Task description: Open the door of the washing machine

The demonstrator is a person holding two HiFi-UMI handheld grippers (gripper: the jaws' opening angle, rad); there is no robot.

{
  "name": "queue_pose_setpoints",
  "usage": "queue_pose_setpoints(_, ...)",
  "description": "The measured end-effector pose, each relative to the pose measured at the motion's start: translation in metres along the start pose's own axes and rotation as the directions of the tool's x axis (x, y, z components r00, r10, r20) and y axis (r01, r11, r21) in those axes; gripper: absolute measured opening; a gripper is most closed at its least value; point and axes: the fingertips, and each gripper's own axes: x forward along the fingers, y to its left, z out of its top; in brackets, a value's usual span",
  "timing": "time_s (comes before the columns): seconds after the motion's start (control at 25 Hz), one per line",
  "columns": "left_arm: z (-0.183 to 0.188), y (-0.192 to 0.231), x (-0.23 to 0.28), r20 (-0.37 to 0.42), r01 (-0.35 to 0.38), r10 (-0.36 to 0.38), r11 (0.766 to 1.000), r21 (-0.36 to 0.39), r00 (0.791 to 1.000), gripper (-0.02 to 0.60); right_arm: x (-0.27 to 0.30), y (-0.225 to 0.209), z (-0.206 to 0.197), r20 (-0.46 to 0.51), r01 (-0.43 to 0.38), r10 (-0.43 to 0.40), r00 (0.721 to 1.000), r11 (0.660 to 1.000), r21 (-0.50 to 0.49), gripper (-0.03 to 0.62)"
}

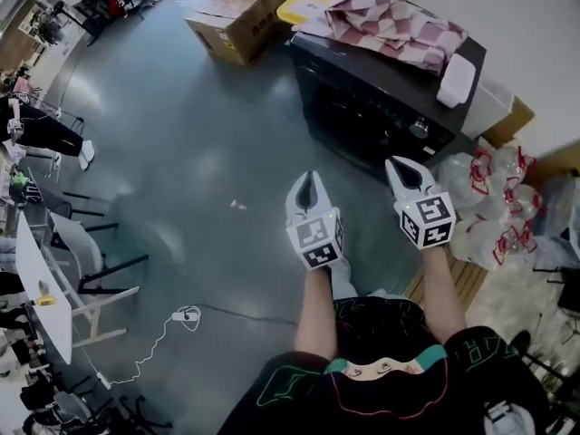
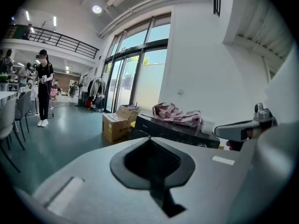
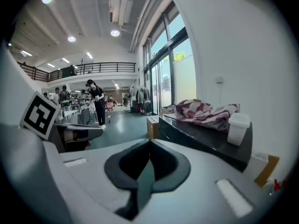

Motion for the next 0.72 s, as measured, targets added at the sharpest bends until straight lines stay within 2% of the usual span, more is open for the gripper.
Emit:
queue_pose_setpoints(0.2,0.019,0.028,0.049,0.018,0.044,-0.043,0.997,-0.067,0.999,0.011,0.049,0.008,0.007,-0.051,0.007,-0.01,0.999,0.998,-0.064,0.003)
queue_pose_setpoints(0.4,0.017,0.03,0.088,-0.01,0.077,-0.078,0.994,-0.084,0.997,0.011,0.068,-0.021,0.013,-0.084,0.074,-0.08,0.993,0.995,-0.066,0.003)
queue_pose_setpoints(0.6,0.01,0.018,0.121,-0.046,0.096,-0.1,0.992,-0.086,0.994,0.011,0.082,-0.049,0.009,-0.107,0.098,-0.105,0.989,0.993,-0.062,0.003)
queue_pose_setpoints(0.72,0.009,0.004,0.139,-0.067,0.125,-0.129,0.991,-0.056,0.989,0.011,0.095,-0.067,0.001,-0.127,0.108,-0.112,0.985,0.993,-0.04,0.003)
